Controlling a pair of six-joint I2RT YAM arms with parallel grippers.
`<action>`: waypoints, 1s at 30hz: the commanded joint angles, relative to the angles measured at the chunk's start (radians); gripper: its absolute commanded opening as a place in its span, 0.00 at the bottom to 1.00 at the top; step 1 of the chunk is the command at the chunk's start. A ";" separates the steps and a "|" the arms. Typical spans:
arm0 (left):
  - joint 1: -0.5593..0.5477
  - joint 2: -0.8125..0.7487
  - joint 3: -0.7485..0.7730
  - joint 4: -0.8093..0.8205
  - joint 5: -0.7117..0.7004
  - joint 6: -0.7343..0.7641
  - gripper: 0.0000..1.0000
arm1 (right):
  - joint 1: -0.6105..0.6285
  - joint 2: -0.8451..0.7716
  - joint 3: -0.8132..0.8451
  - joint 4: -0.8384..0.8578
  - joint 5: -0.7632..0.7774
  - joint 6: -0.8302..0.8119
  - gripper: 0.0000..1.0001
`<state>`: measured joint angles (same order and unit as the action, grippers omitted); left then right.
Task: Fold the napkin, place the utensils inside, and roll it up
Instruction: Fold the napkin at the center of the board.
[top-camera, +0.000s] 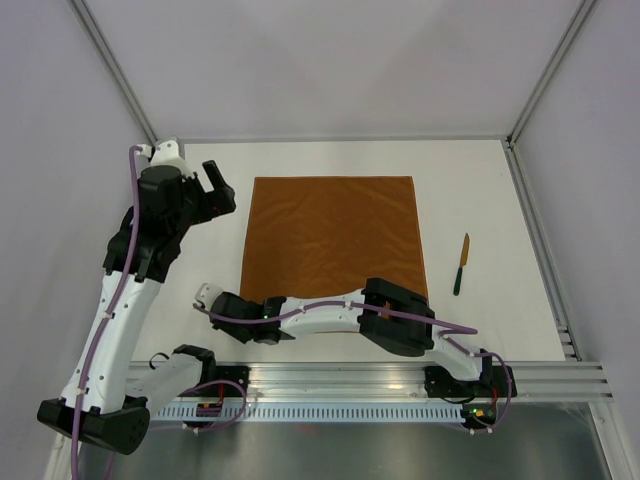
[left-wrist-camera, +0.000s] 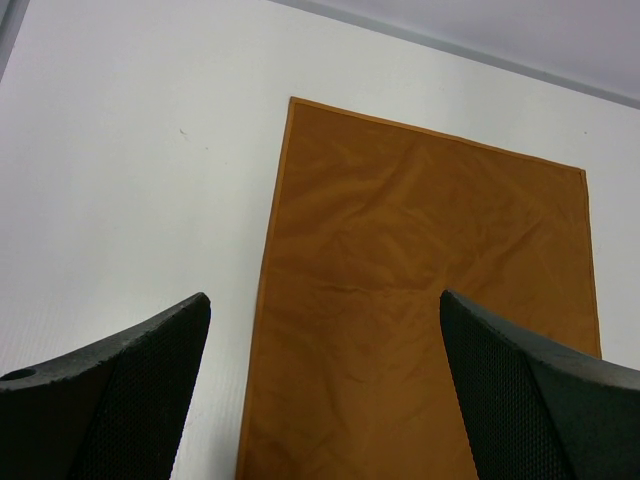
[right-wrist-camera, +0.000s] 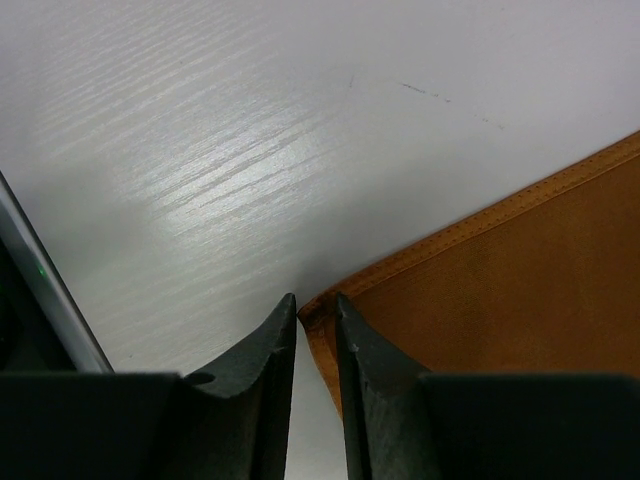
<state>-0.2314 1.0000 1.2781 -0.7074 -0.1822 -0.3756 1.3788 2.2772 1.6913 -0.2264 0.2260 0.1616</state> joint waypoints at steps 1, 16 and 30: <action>0.004 0.002 -0.010 0.006 -0.008 0.004 1.00 | -0.003 0.030 0.005 -0.021 0.003 0.018 0.28; 0.004 -0.034 0.050 0.042 -0.017 -0.006 1.00 | -0.009 -0.008 0.065 -0.060 0.003 0.000 0.00; 0.004 -0.090 0.086 0.069 -0.034 -0.023 1.00 | 0.008 -0.028 0.189 -0.142 -0.023 0.027 0.00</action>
<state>-0.2314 0.9192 1.3251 -0.6704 -0.2081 -0.3759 1.3739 2.2833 1.8378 -0.3229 0.2123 0.1719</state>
